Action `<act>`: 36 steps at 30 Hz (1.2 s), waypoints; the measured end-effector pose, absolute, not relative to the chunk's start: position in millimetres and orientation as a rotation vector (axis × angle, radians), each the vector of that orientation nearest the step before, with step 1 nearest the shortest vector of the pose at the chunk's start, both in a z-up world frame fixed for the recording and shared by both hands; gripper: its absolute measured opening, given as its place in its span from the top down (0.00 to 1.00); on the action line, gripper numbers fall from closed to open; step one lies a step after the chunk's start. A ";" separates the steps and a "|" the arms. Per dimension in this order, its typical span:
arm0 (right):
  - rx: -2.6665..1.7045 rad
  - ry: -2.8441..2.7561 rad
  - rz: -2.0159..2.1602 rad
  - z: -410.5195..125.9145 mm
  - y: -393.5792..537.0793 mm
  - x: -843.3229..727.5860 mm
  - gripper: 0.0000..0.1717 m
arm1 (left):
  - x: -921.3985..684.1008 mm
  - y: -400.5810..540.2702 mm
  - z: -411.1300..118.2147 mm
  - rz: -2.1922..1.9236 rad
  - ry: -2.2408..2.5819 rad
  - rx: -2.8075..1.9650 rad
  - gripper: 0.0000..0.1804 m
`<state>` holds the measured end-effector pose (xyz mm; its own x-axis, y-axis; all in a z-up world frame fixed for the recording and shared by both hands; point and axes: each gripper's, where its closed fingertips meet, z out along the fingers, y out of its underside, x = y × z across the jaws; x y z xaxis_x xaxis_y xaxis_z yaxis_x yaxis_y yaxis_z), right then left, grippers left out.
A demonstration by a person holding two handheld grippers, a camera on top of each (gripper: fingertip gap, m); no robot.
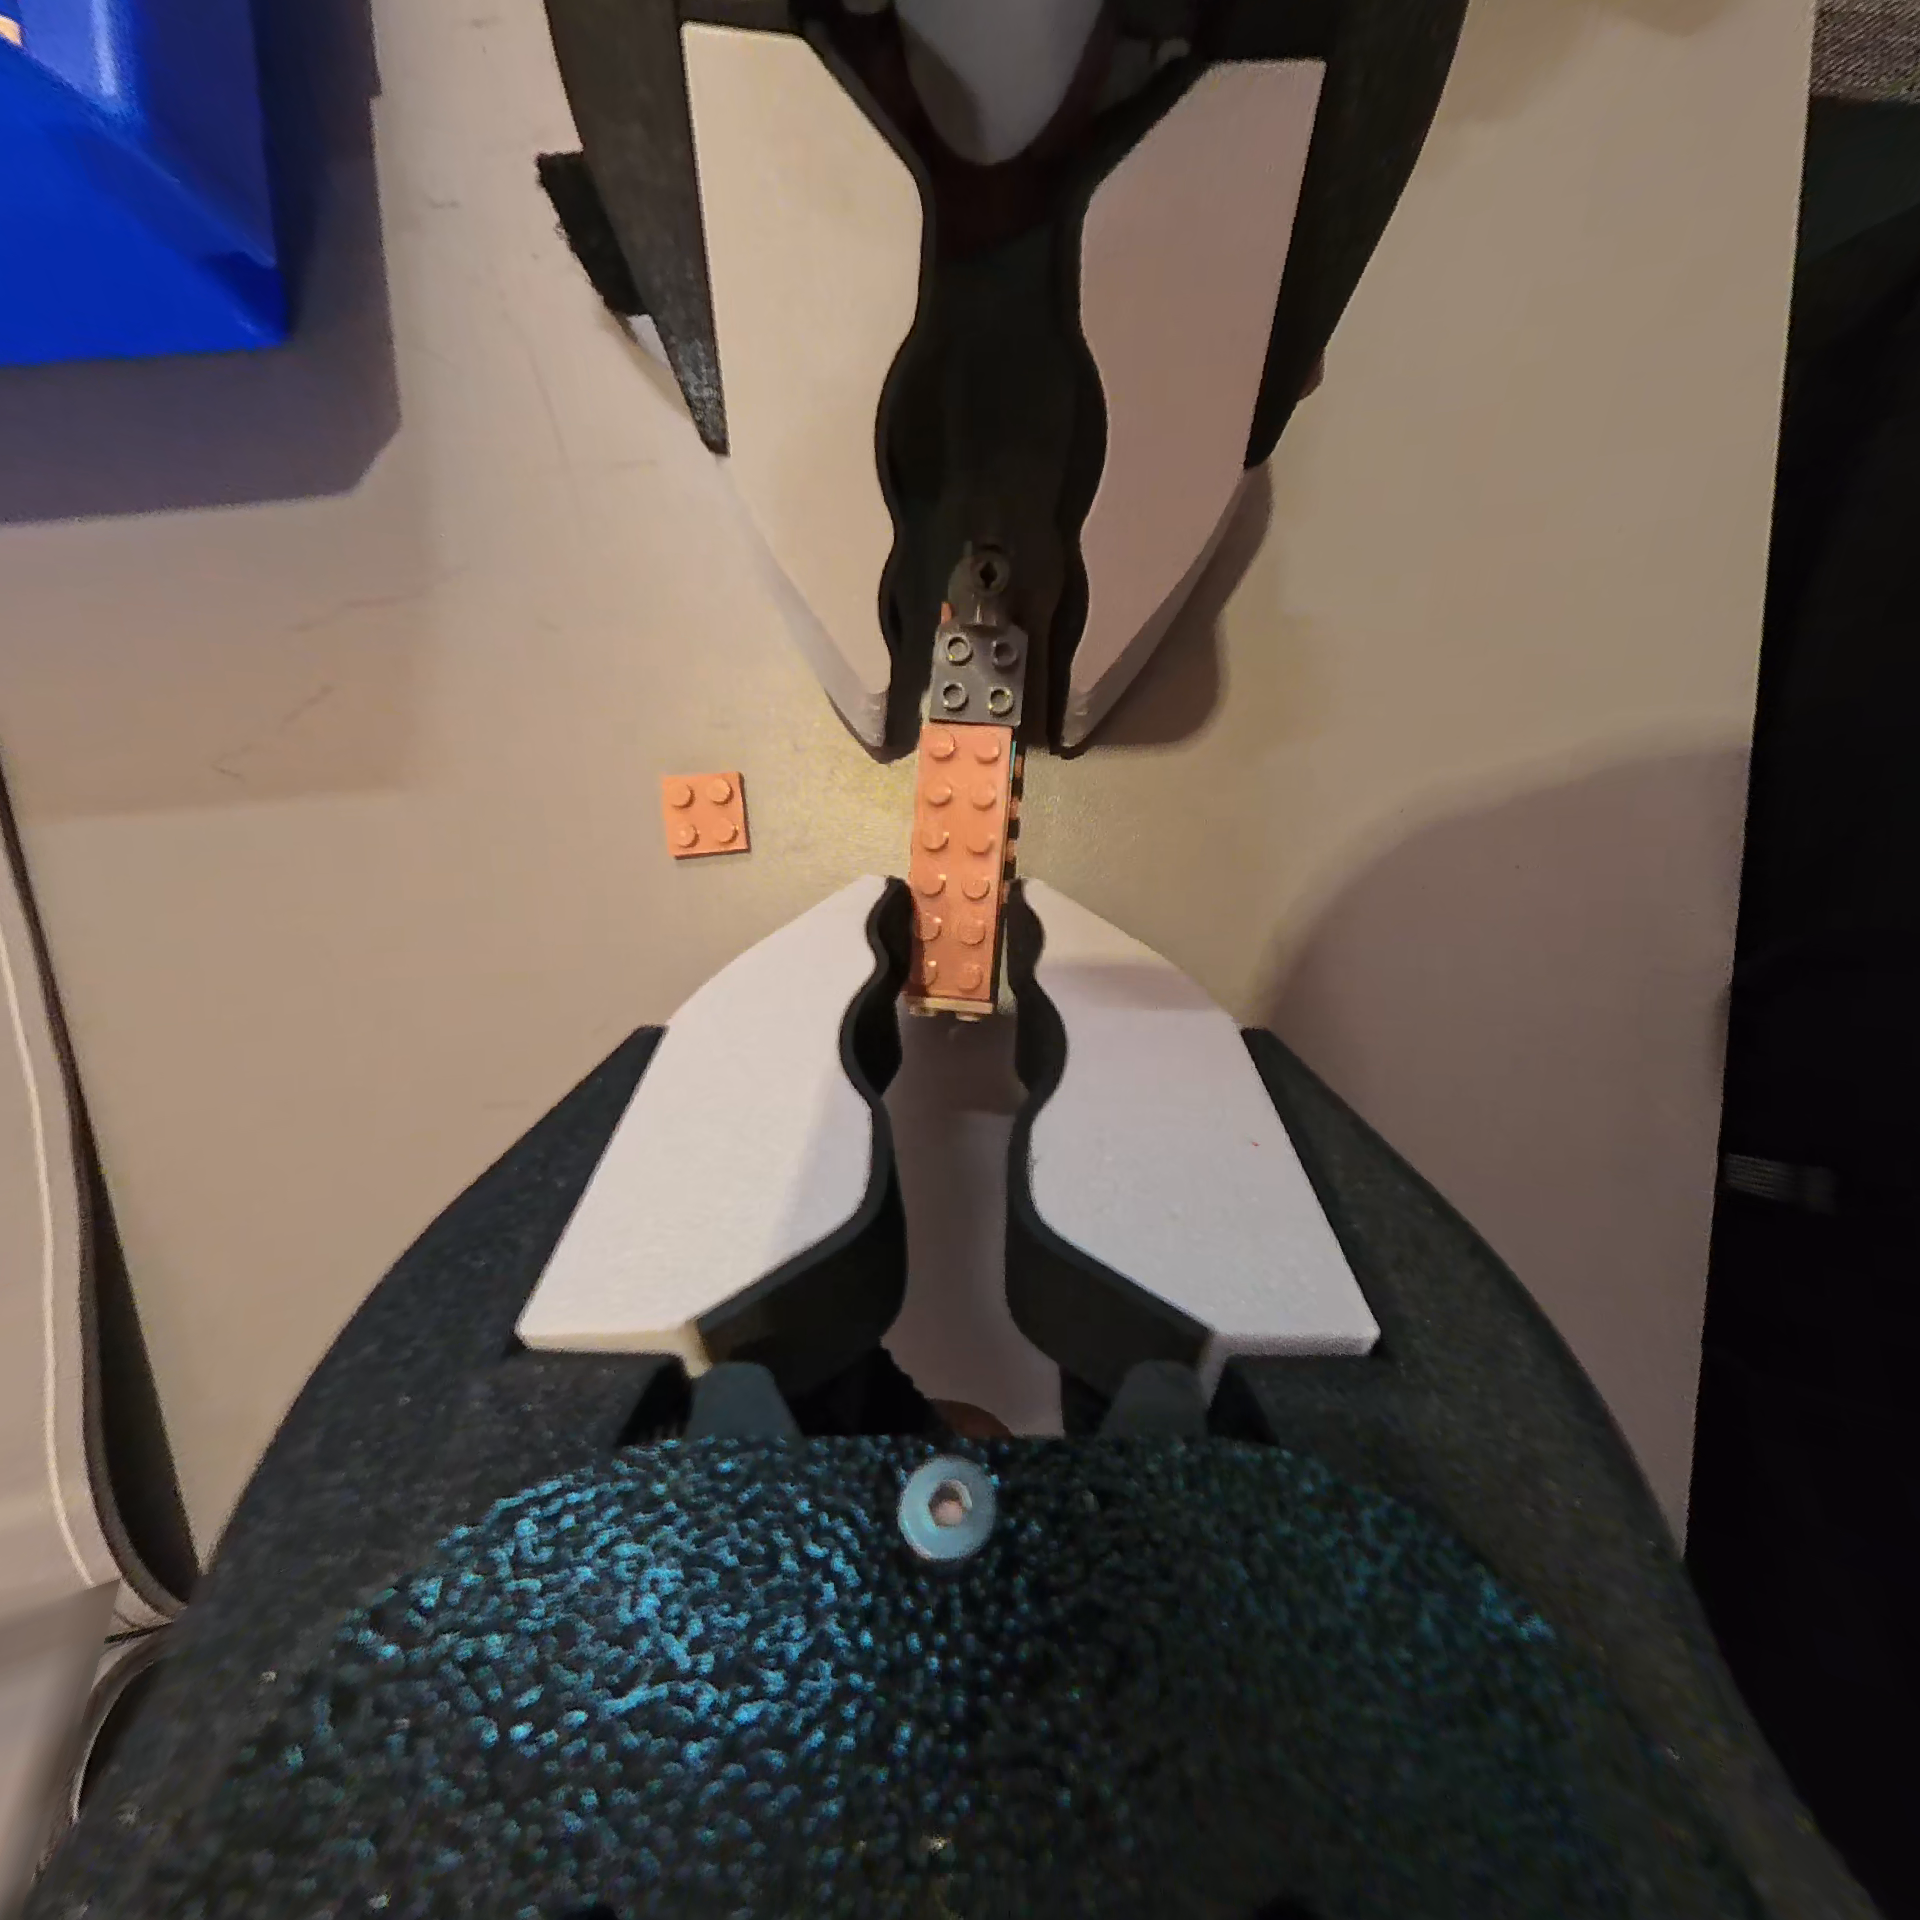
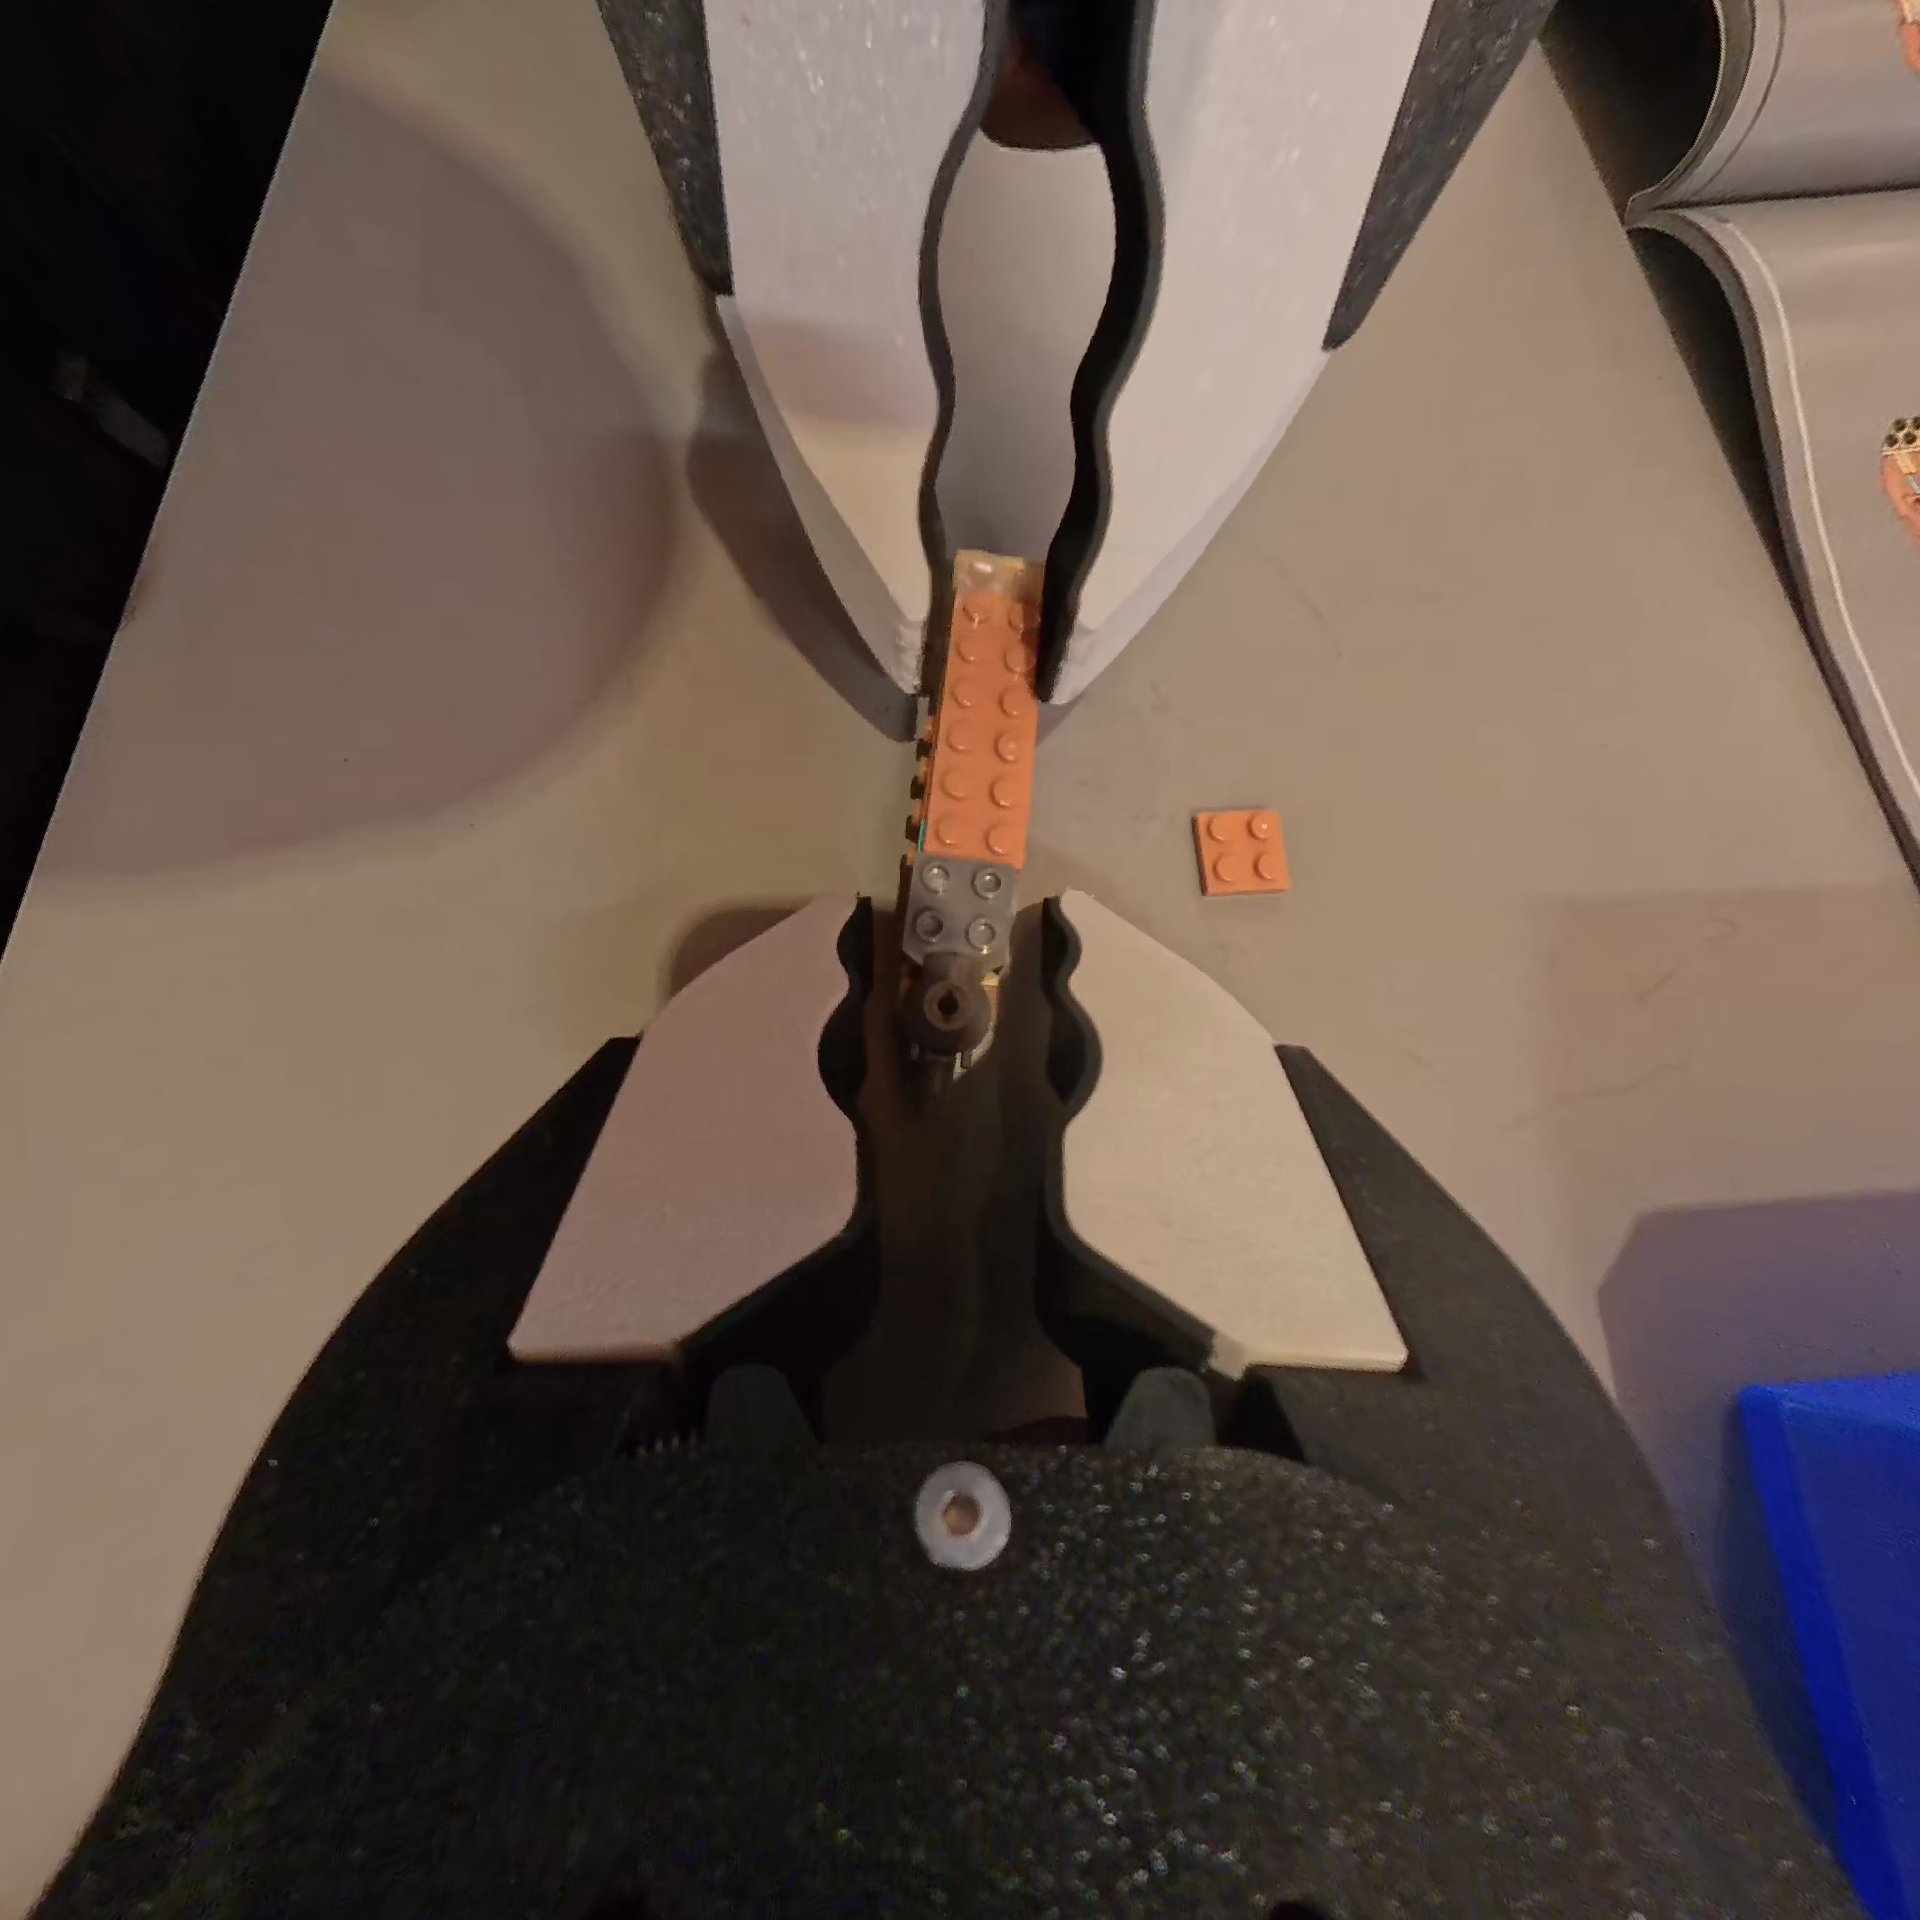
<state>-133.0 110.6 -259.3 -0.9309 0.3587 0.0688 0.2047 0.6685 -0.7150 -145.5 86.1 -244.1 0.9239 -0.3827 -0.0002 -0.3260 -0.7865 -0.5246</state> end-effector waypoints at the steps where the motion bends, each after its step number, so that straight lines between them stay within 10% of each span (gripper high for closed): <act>1: -0.458 -2.679 1.111 -259.3 110.7 -133.0 0.82 | -145.3 86.2 -244.2 -0.143 0.510 -2.544 0.90; 36: -0.523 -2.638 1.172 -252.7 112.1 -139.7 0.90 | -155.7 63.6 -254.6 -0.433 0.450 -2.455 0.80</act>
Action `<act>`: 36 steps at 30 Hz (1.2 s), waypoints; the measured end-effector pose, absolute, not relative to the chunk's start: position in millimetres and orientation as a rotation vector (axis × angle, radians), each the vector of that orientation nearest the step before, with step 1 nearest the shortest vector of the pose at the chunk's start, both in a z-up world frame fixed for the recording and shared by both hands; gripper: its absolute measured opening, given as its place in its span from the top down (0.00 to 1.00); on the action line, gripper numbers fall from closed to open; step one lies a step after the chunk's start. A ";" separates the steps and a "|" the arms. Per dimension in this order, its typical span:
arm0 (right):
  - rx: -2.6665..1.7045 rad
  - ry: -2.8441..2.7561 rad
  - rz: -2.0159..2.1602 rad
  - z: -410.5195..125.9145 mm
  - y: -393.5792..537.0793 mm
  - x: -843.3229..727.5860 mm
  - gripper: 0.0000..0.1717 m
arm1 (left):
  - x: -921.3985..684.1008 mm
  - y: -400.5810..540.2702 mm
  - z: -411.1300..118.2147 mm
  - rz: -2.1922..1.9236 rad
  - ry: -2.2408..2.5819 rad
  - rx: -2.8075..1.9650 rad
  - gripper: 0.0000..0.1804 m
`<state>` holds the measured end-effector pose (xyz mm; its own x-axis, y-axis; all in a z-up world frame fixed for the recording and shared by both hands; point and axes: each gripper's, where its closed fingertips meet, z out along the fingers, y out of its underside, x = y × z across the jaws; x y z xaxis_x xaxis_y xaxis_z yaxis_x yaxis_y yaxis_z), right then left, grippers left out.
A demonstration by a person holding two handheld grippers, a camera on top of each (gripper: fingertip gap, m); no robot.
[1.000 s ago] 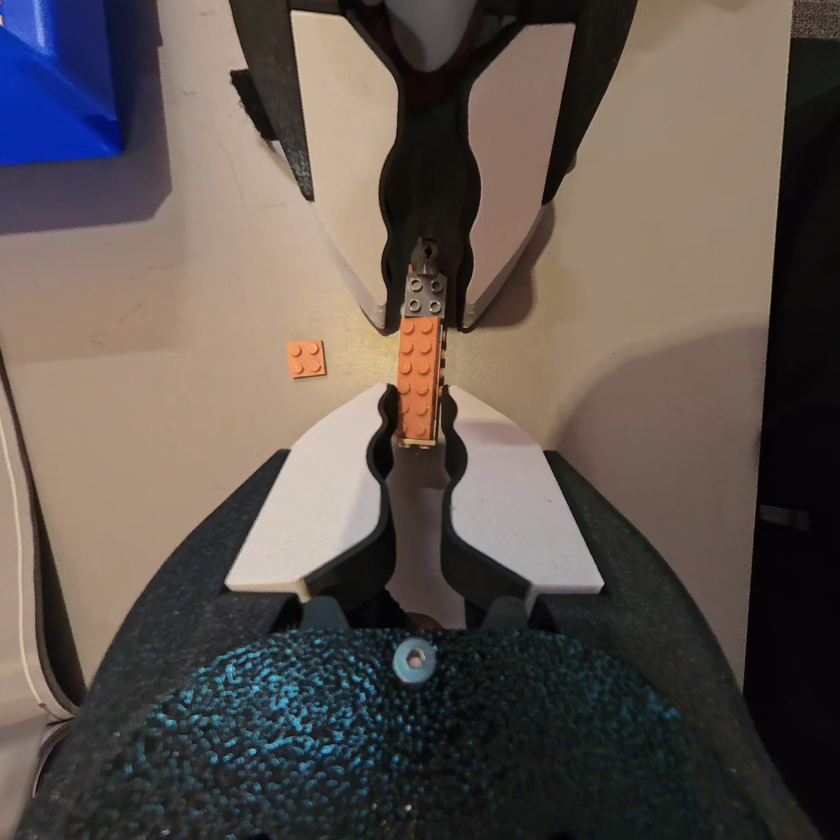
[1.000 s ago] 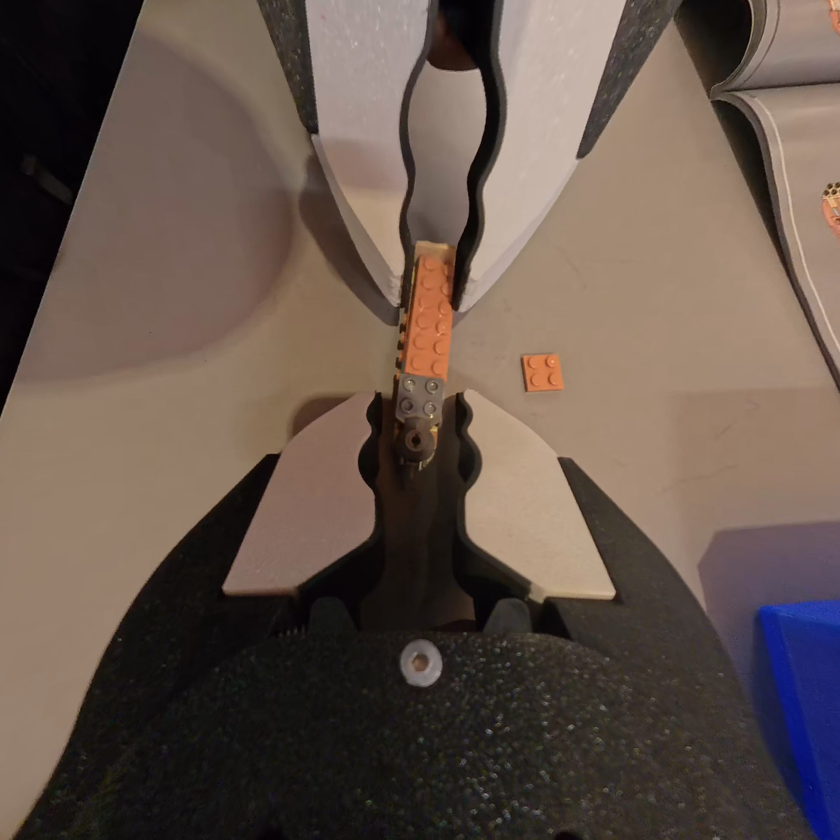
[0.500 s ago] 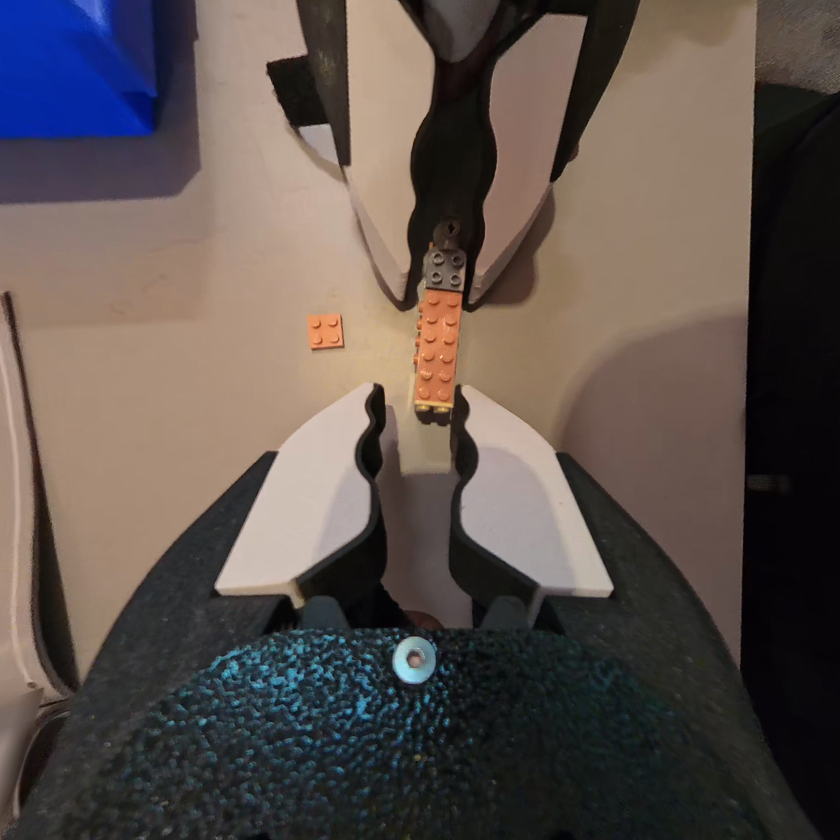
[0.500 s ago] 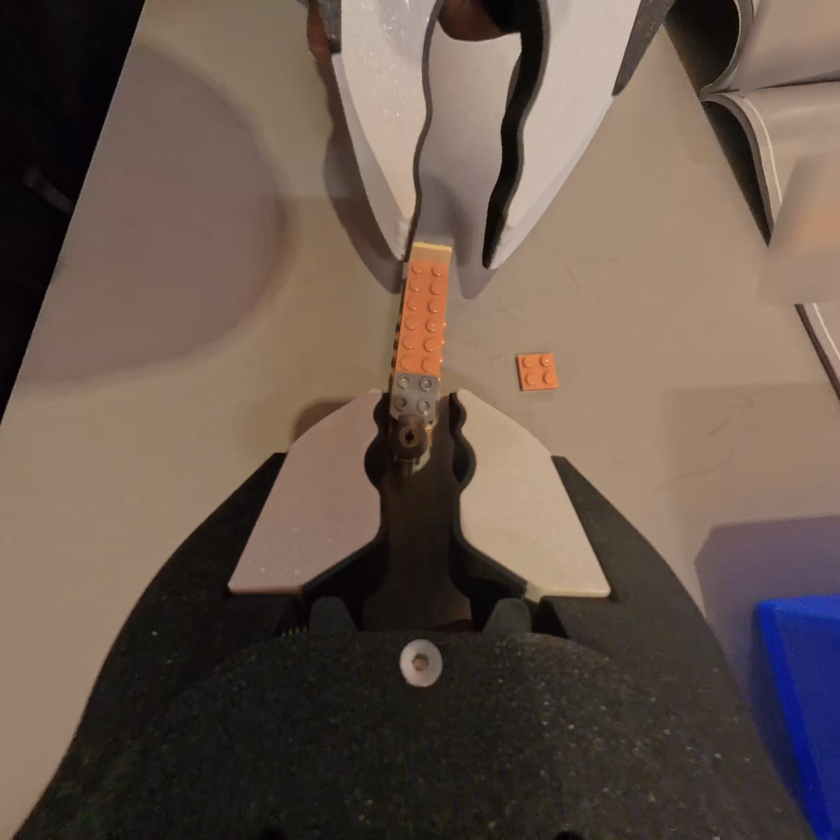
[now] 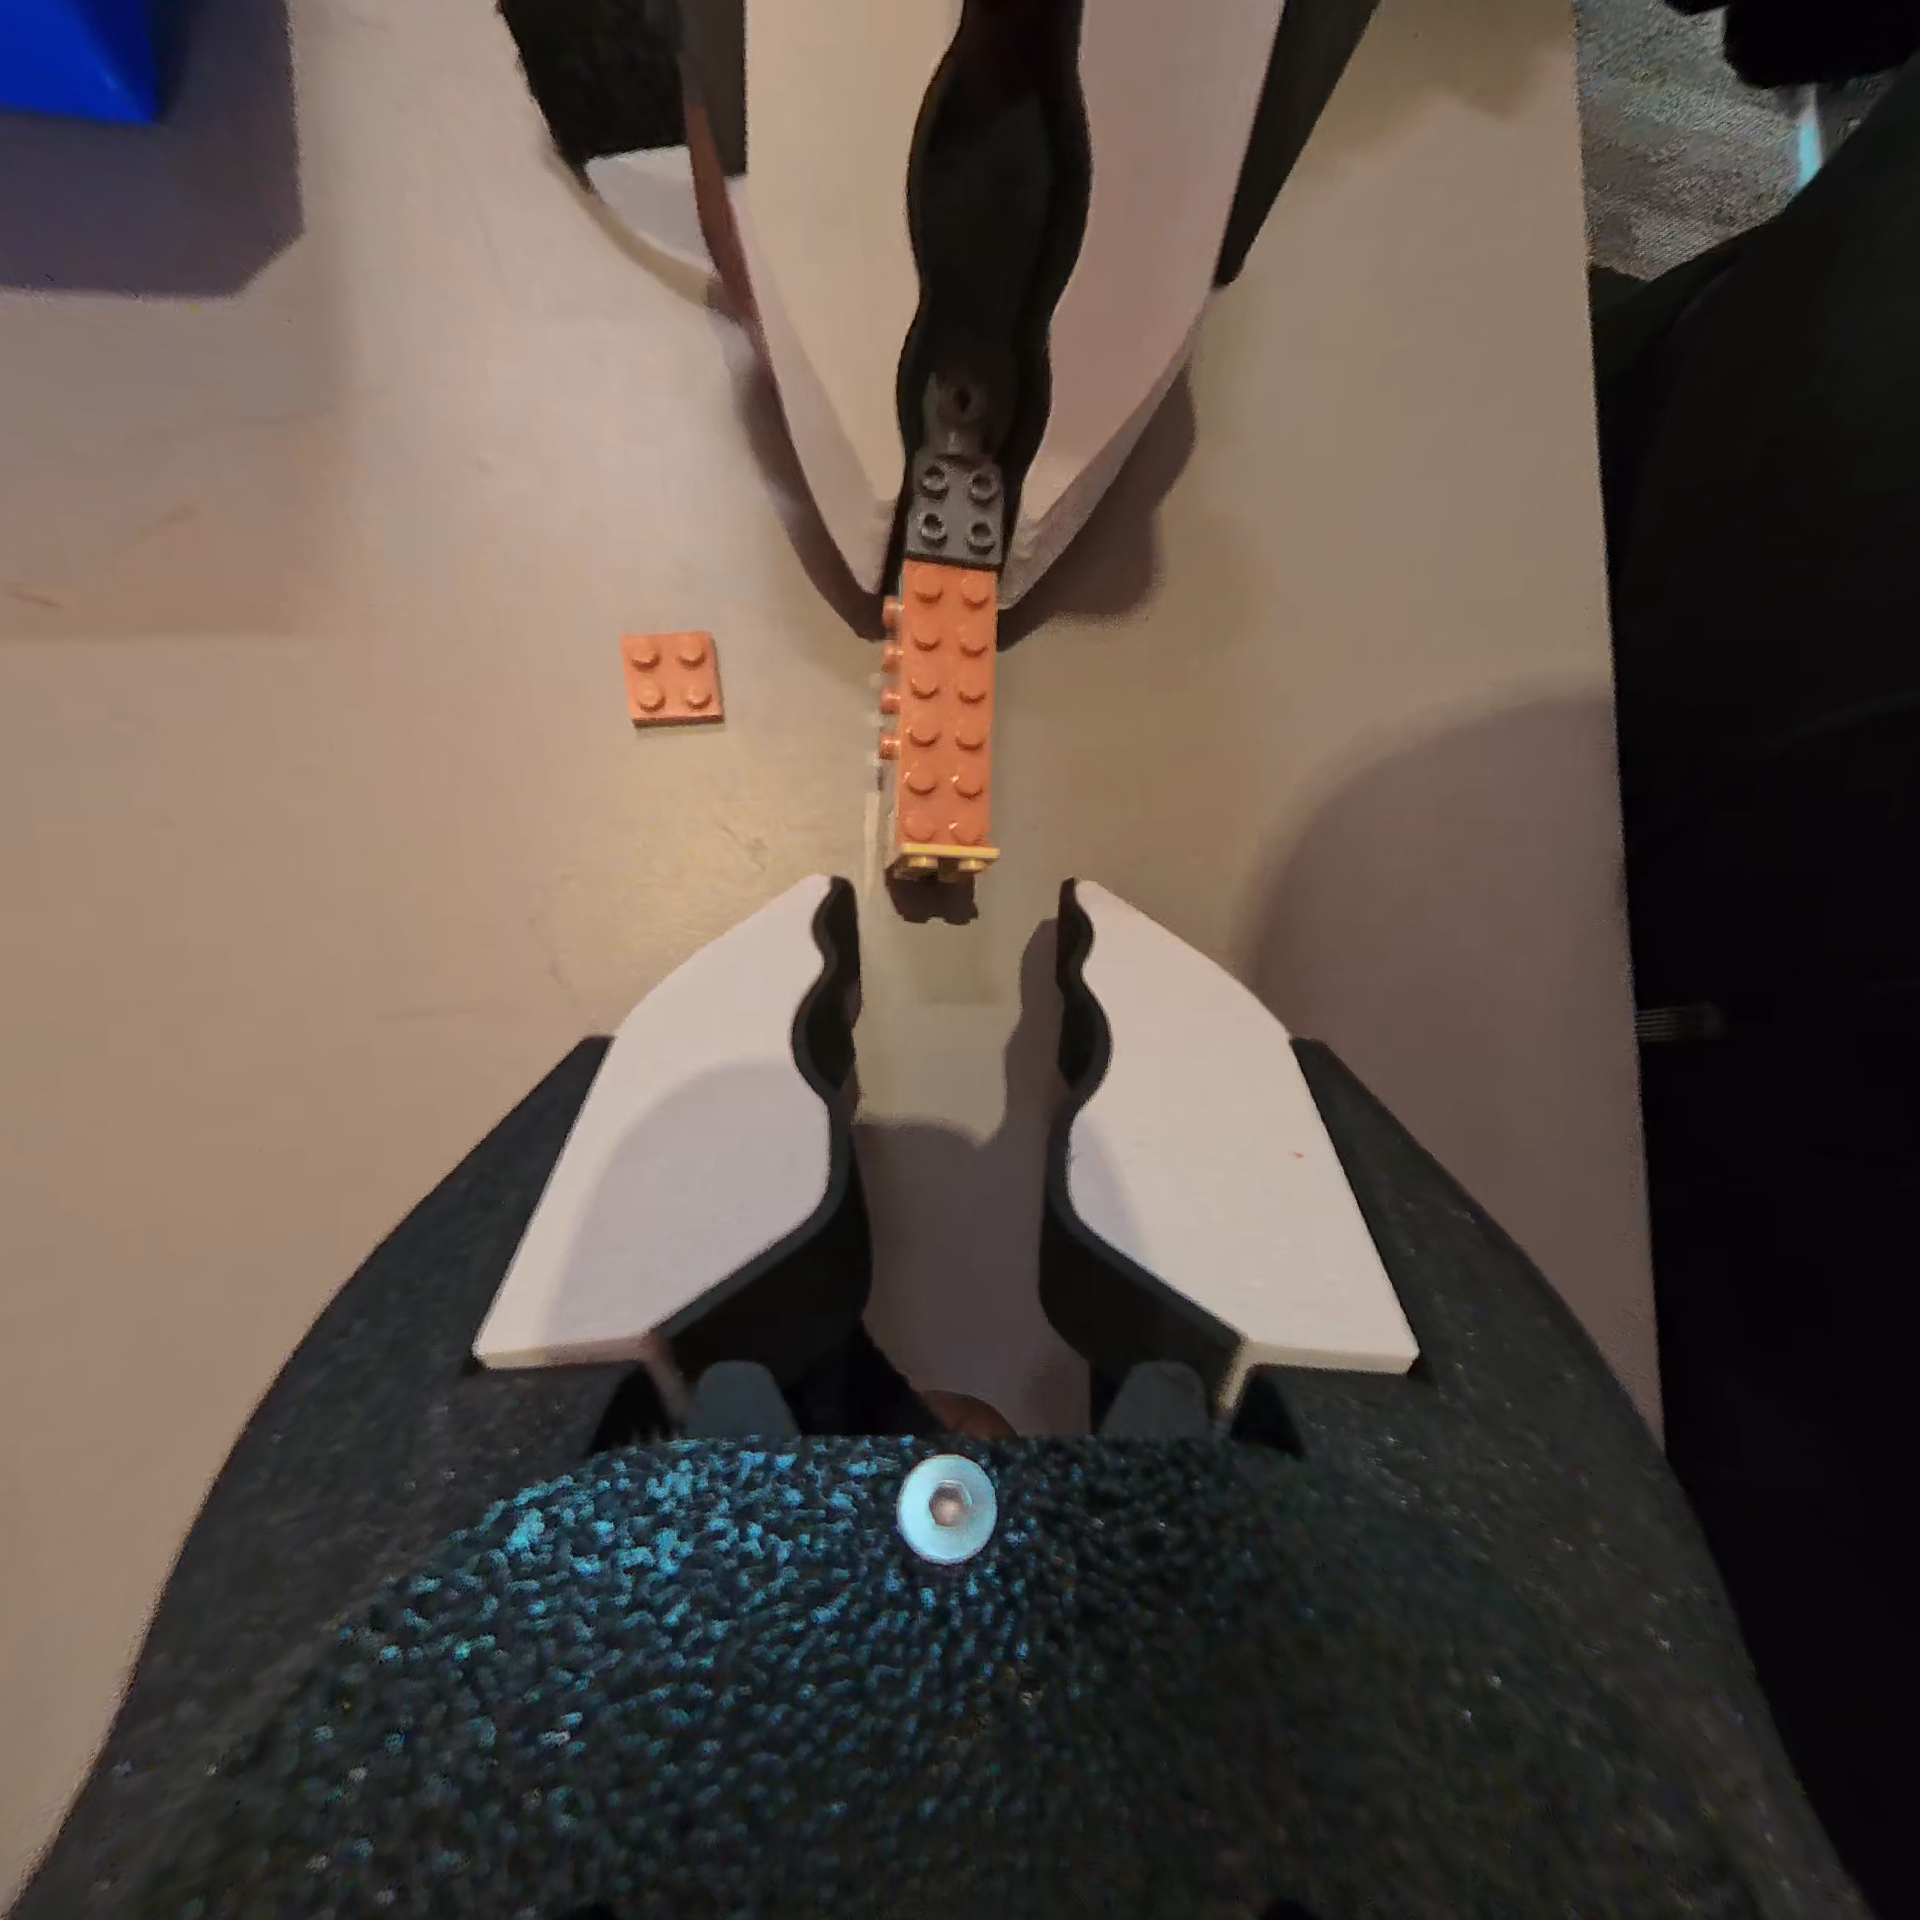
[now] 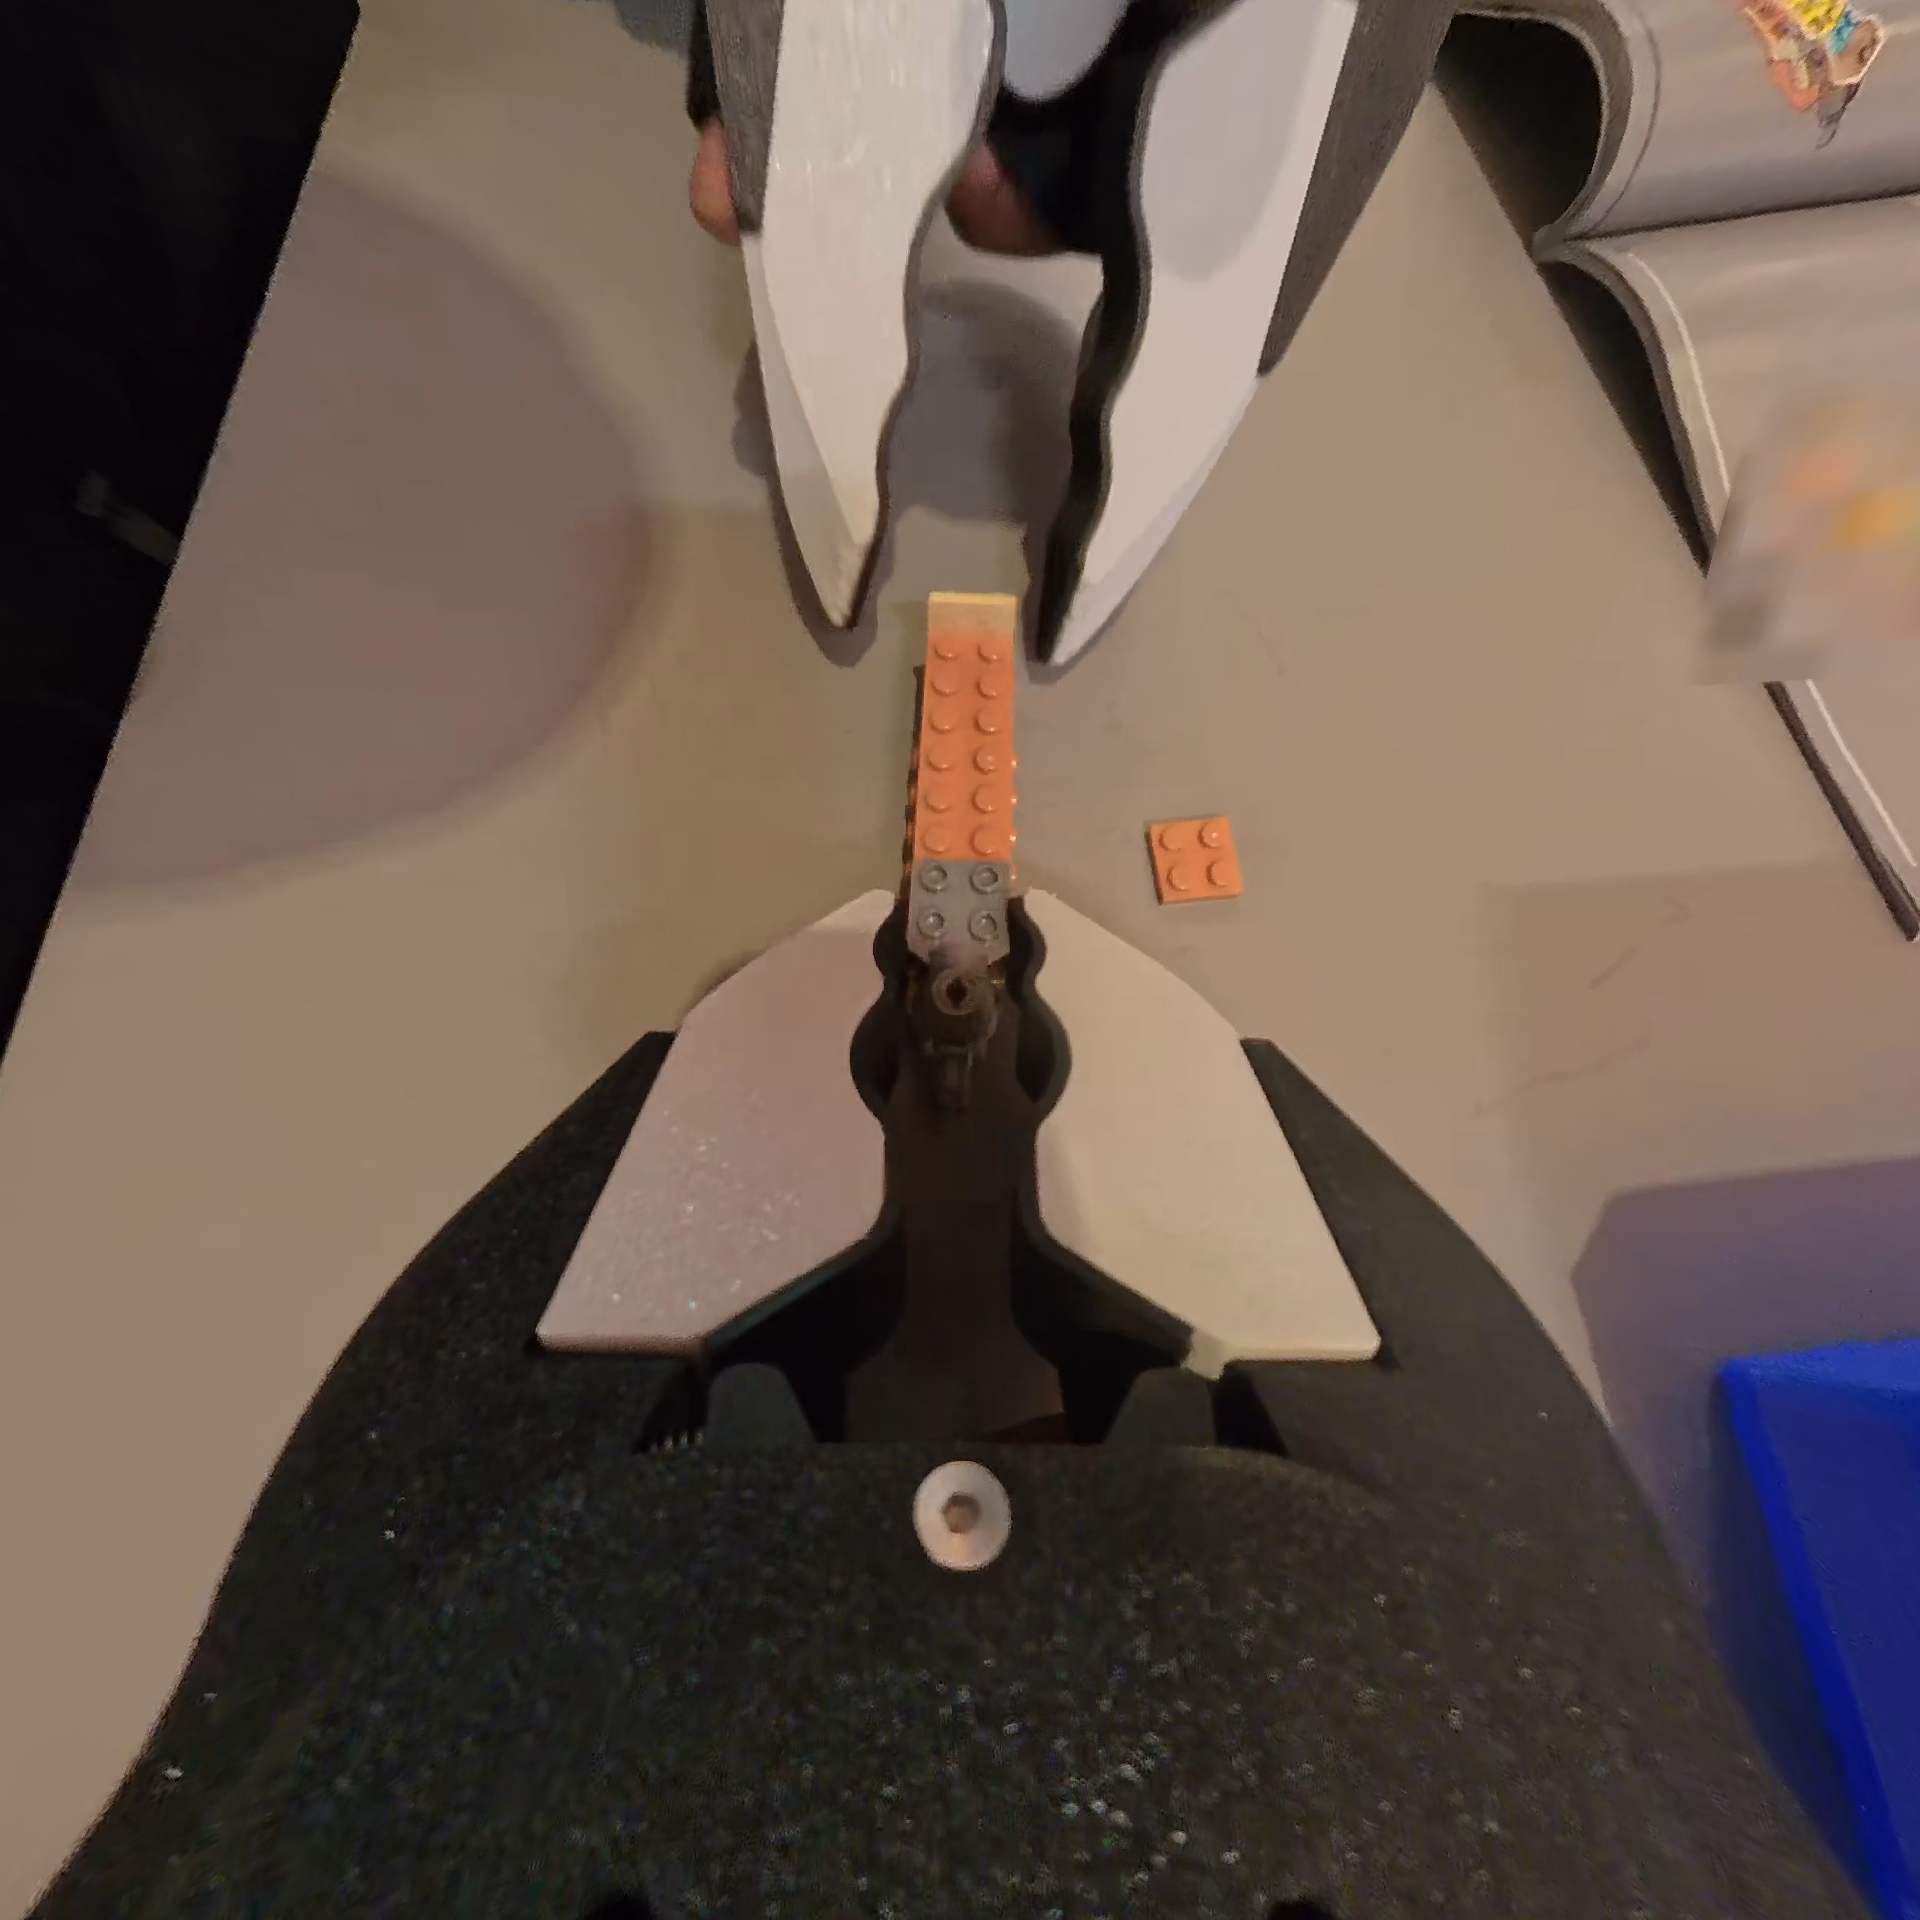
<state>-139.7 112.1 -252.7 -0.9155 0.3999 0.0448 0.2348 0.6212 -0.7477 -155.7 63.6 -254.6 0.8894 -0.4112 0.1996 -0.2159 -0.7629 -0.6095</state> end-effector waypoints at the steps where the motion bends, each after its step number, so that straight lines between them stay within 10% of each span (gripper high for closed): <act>1: -0.530 -2.629 1.196 -250.4 111.4 -140.1 0.90 | -156.8 64.8 -256.4 -0.423 0.452 -2.450 0.80; 36: -0.661 -2.406 1.616 -188.2 117.3 -148.3 0.90 | -152.0 103.9 -197.5 -0.523 0.307 -1.893 0.89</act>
<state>-148.3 117.3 -188.2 -0.8876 0.4488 -0.1035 0.2655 0.3151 -0.9111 -152.0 103.9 -197.5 0.8694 -0.4469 0.2107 0.0342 -0.3711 -0.9280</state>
